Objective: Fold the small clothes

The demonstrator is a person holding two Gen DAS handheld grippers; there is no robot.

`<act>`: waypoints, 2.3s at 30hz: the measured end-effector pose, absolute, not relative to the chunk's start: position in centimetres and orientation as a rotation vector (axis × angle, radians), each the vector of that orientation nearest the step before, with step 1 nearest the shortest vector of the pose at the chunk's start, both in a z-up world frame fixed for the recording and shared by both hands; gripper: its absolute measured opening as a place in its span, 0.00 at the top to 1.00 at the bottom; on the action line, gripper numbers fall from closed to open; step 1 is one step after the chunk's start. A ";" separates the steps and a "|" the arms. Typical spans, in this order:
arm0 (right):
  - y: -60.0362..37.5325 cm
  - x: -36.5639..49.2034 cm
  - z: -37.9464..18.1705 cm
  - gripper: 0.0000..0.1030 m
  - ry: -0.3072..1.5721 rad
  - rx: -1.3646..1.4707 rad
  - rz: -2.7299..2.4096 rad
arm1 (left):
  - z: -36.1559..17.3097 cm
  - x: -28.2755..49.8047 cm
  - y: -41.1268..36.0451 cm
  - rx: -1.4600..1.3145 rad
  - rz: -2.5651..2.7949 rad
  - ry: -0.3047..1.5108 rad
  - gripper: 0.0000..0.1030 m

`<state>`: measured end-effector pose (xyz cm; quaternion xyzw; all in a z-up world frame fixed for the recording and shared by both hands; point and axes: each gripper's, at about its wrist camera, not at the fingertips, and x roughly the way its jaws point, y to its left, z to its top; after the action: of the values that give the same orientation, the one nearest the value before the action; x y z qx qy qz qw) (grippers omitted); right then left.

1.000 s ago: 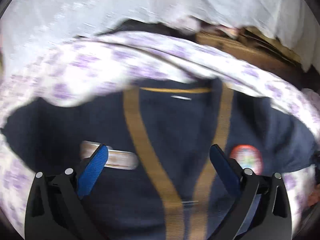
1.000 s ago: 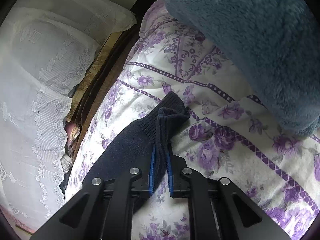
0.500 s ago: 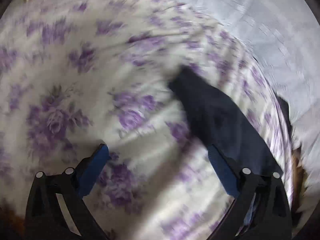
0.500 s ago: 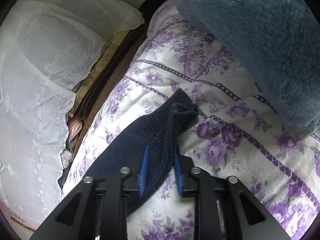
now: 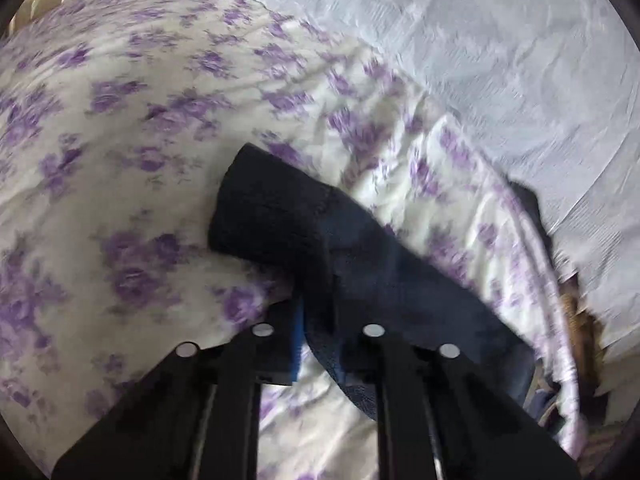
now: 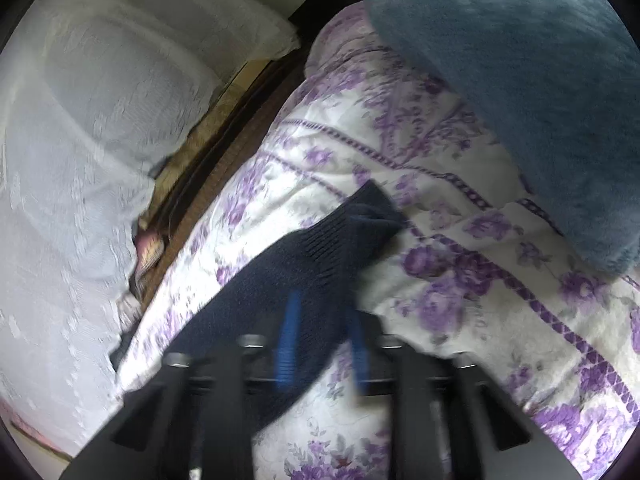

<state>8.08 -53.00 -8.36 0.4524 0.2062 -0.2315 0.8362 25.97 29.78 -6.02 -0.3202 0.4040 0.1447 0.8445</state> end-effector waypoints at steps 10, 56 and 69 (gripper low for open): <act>-53.3 5.8 -8.4 0.89 0.455 0.963 -0.594 | -6.4 18.2 29.7 -0.610 0.490 0.846 0.68; -36.9 17.2 -3.7 0.31 0.663 0.468 -0.193 | -4.5 25.7 4.9 -0.141 0.154 0.849 0.04; -51.3 3.6 -6.6 0.48 0.456 1.093 -0.404 | -5.1 18.3 -7.0 -0.023 -0.125 0.979 0.04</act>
<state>3.63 -51.32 -6.56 0.5115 0.2135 -0.1893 0.8106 18.26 -7.05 -5.14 -0.0109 0.4700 -0.0601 0.8805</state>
